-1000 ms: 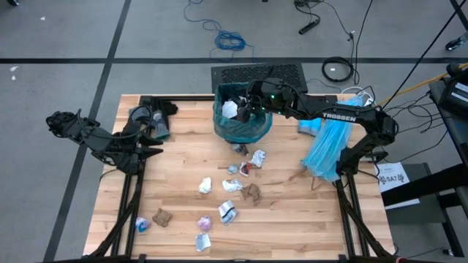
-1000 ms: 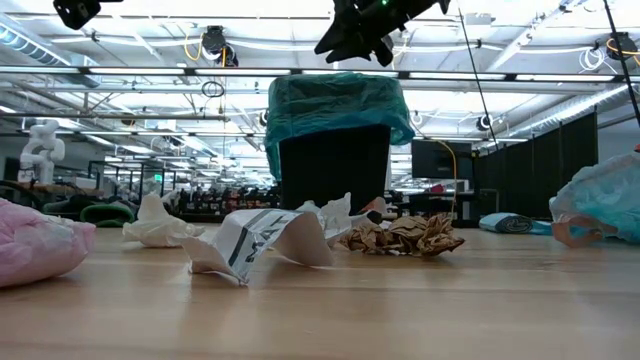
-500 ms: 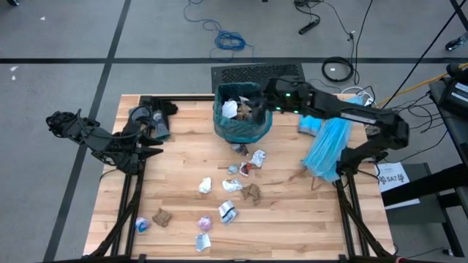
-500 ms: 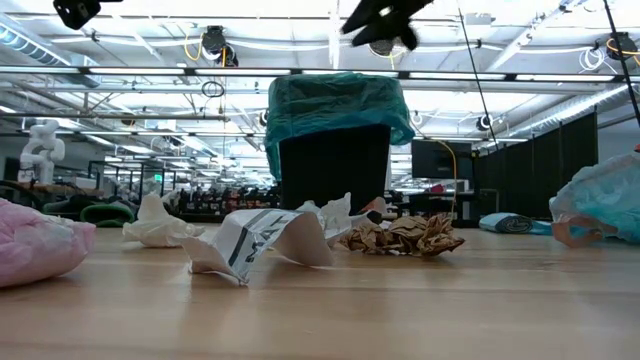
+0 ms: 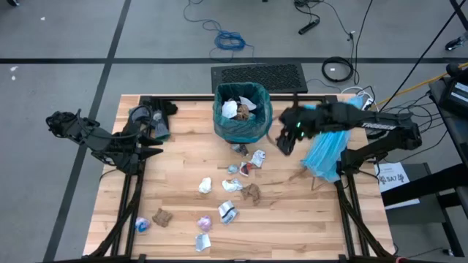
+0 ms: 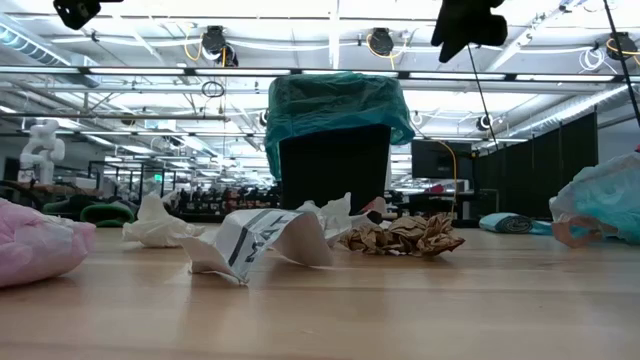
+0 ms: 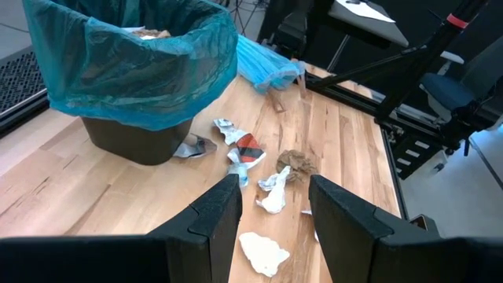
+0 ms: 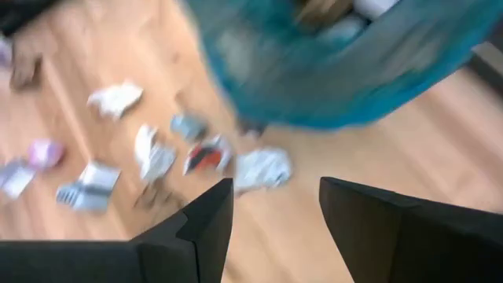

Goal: Place trash/remove bag and relplace
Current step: Put the brown napkin into the trash bin

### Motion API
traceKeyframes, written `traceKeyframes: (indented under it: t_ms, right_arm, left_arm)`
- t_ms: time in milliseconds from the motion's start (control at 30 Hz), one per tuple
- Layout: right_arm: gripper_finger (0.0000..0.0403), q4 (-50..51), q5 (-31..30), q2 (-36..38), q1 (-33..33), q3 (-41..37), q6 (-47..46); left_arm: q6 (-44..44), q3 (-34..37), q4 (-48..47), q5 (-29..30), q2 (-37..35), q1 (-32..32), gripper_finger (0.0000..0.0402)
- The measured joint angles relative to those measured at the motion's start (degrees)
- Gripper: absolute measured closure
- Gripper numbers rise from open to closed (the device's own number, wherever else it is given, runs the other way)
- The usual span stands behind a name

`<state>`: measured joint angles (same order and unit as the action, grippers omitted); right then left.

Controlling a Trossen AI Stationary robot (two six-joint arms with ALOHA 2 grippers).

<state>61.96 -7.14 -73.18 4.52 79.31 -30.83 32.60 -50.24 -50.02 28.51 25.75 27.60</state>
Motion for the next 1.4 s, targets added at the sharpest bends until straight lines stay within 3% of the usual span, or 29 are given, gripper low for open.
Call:
traceKeyframes:
  t_ms: [367,700,833,933,1067,1233,1400]
  right_arm:
    - [0.0220,-4.9,0.3,-14.7,-14.9,0.0,-8.6]
    - [0.0220,-10.5,5.1,-32.2,-17.4,0.0,-12.7]
    - [0.0220,-17.6,10.2,-36.9,-17.4,0.0,-12.9]
    - [0.0225,-19.5,9.8,-40.1,-17.4,0.0,-15.3]
    - [0.0269,-19.7,10.3,-43.9,-17.4,0.3,-18.1]
    - [0.0383,-21.2,11.1,-44.5,-17.7,0.3,-21.0]
    - [0.0393,-19.8,10.0,-40.5,-18.5,-0.3,-25.2]
  left_arm:
    - [0.0,0.0,0.0,0.0,0.0,0.0,0.0247]
    - [0.0,0.0,0.0,0.0,0.0,0.0,0.0247]
    - [0.0,0.0,0.0,0.0,0.0,0.0,0.0247]
    - [0.0,0.0,0.0,0.0,0.0,0.0,0.0247]
    - [0.0,0.0,0.0,0.0,0.0,0.0,0.0247]
    - [0.0,0.0,0.0,0.0,0.0,0.0,0.0247]
    - [0.0,0.0,0.0,0.0,0.0,0.0,0.0247]
